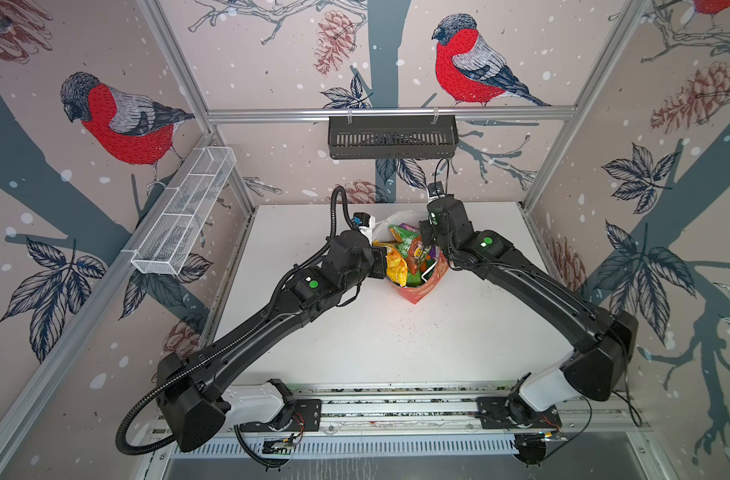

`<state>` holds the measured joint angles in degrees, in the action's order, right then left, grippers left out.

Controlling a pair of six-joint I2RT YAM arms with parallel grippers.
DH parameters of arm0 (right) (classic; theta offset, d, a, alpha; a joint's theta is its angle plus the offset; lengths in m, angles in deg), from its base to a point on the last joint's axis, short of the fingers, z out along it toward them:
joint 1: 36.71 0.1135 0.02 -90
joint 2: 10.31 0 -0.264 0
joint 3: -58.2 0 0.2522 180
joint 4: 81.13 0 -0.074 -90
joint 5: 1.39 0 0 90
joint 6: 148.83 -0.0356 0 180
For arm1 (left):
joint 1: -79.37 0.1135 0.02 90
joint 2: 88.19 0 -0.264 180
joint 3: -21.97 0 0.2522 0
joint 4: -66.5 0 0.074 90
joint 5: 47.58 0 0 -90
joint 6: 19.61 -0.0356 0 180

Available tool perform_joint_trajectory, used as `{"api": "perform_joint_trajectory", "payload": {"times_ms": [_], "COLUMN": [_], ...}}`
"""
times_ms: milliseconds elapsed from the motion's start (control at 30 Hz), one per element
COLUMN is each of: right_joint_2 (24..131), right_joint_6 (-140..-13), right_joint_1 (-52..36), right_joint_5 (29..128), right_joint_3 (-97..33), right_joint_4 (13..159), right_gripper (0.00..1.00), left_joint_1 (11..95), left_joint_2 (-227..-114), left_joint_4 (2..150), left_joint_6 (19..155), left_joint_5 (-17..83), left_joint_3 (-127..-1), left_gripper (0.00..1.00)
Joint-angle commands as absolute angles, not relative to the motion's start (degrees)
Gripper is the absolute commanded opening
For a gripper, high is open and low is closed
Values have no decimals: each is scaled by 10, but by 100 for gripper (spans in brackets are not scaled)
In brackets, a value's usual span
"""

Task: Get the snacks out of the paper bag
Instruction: 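Lift the yellow chip packet out of the bag with the left gripper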

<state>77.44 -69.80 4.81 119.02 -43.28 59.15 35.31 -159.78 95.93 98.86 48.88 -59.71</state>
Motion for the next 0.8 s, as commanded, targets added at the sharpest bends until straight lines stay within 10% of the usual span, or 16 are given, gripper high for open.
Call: {"api": "perform_joint_trajectory", "payload": {"times_ms": [0,767], "right_joint_2": [769,746], "right_joint_6": [-710,-743], "right_joint_1": [48,18], "right_joint_5": [1211,1239], "right_joint_3": [-431,-404], "right_joint_4": [625,640], "right_gripper": [0,0], "left_joint_1": [354,371], "left_joint_2": [-1587,-1499], "left_joint_4": [955,977], "left_joint_6": [982,945], "left_joint_5": [510,576], "left_joint_3": [-603,-629], "left_gripper": [0,0]}}
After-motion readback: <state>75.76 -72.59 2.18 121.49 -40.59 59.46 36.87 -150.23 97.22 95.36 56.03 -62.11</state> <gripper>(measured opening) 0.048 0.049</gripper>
